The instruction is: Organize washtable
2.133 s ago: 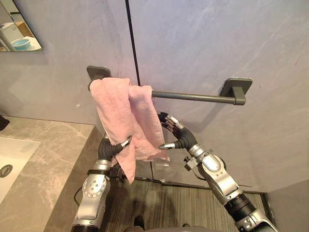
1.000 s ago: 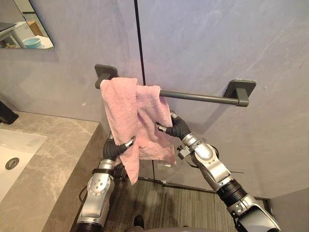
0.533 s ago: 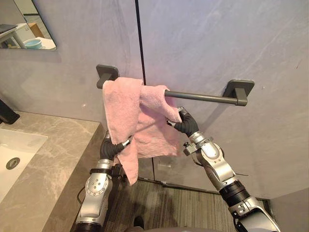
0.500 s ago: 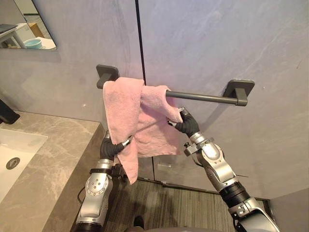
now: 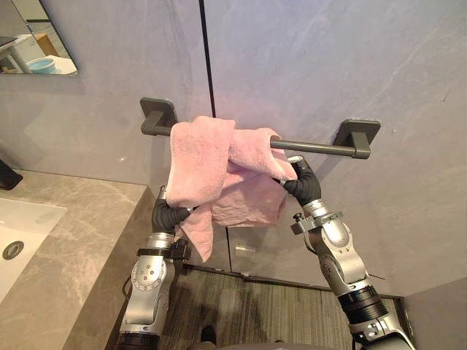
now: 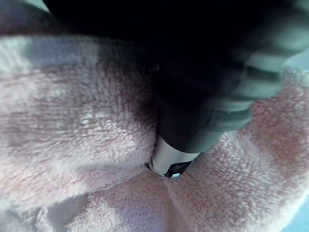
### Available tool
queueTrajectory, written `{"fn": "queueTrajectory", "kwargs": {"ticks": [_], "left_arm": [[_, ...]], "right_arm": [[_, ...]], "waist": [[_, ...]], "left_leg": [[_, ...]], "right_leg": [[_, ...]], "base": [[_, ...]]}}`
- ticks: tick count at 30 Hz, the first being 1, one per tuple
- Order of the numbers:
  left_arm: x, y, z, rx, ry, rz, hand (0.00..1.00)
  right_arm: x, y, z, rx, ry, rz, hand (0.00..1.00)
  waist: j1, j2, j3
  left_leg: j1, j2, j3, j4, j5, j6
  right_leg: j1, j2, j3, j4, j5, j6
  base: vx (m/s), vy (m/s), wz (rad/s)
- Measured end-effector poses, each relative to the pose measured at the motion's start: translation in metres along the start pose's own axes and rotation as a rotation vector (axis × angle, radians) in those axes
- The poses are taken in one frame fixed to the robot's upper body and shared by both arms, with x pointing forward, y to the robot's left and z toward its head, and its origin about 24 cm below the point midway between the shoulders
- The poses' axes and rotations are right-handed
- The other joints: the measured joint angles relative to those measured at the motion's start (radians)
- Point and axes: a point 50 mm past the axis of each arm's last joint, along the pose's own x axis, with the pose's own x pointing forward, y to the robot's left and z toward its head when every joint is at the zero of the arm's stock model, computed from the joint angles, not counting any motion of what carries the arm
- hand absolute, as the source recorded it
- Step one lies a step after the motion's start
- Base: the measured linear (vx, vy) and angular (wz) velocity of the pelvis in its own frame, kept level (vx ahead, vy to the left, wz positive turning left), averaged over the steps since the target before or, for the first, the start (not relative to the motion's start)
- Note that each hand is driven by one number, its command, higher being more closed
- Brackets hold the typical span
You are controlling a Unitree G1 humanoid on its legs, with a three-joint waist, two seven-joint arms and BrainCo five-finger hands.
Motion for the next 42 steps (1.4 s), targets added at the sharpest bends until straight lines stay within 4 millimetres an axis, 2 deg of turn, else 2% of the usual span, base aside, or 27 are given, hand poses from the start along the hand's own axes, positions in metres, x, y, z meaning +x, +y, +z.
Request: {"fn": "queueTrajectory", "kwargs": {"ticks": [10,17,29,30,33,39,42], "left_arm": [[0.005,-0.007,0.001,-0.031,-0.016,-0.017,1.00],[0.007,-0.009,-0.007,-0.040,0.018,-0.027,1.00],[0.007,-0.009,-0.021,-0.076,0.079,-0.014,1.00],[0.006,-0.010,-0.022,-0.081,0.082,-0.011,0.00],[0.004,-0.009,-0.028,-0.085,0.109,0.001,0.00],[-0.003,0.017,-0.033,-0.067,0.139,0.138,0.00],[-0.009,0.019,-0.037,-0.063,0.163,0.150,0.00]], "right_arm": [[-0.015,-0.006,-0.006,0.082,0.020,-0.046,1.00],[-0.025,-0.011,-0.017,0.151,0.065,-0.078,1.00],[-0.027,-0.010,-0.026,0.216,0.099,-0.097,1.00],[-0.027,-0.010,-0.027,0.220,0.101,-0.095,1.00],[-0.027,-0.012,-0.026,0.220,0.098,-0.101,1.00],[-0.030,-0.025,-0.022,0.204,0.072,-0.157,1.00],[-0.031,-0.026,-0.021,0.197,0.071,-0.159,1.00]], "waist": [[-0.031,-0.002,0.014],[-0.035,0.006,0.022],[-0.033,0.008,0.026],[-0.033,0.008,0.026],[-0.033,0.007,0.027],[-0.031,0.004,0.029],[-0.031,0.002,0.030]], "left_leg": [[0.002,0.000,0.016,0.005,-0.006,0.000],[0.005,0.000,0.022,0.003,-0.007,0.000],[0.004,-0.001,0.021,0.000,-0.007,0.001],[0.004,-0.002,0.021,0.000,-0.007,0.001],[0.004,-0.002,0.021,0.000,-0.007,0.001],[0.002,-0.002,0.020,0.000,-0.007,0.001],[0.001,-0.002,0.019,0.000,-0.007,0.001]], "right_leg": [[-0.006,0.000,0.015,-0.001,0.001,0.002],[-0.006,0.000,0.021,0.000,0.001,0.003],[-0.007,-0.002,0.021,-0.001,-0.001,0.006],[-0.007,-0.002,0.021,-0.001,-0.001,0.006],[-0.007,-0.002,0.021,-0.001,-0.001,0.006],[-0.007,-0.003,0.019,-0.001,-0.002,0.007],[-0.007,-0.003,0.017,-0.002,-0.002,0.007]], "base": [[0.01,0.007,-0.04],[0.00,0.000,0.00],[0.00,0.000,0.00],[0.00,0.000,0.00],[0.00,0.000,0.00],[0.00,0.000,0.00],[0.00,0.000,0.00]]}}
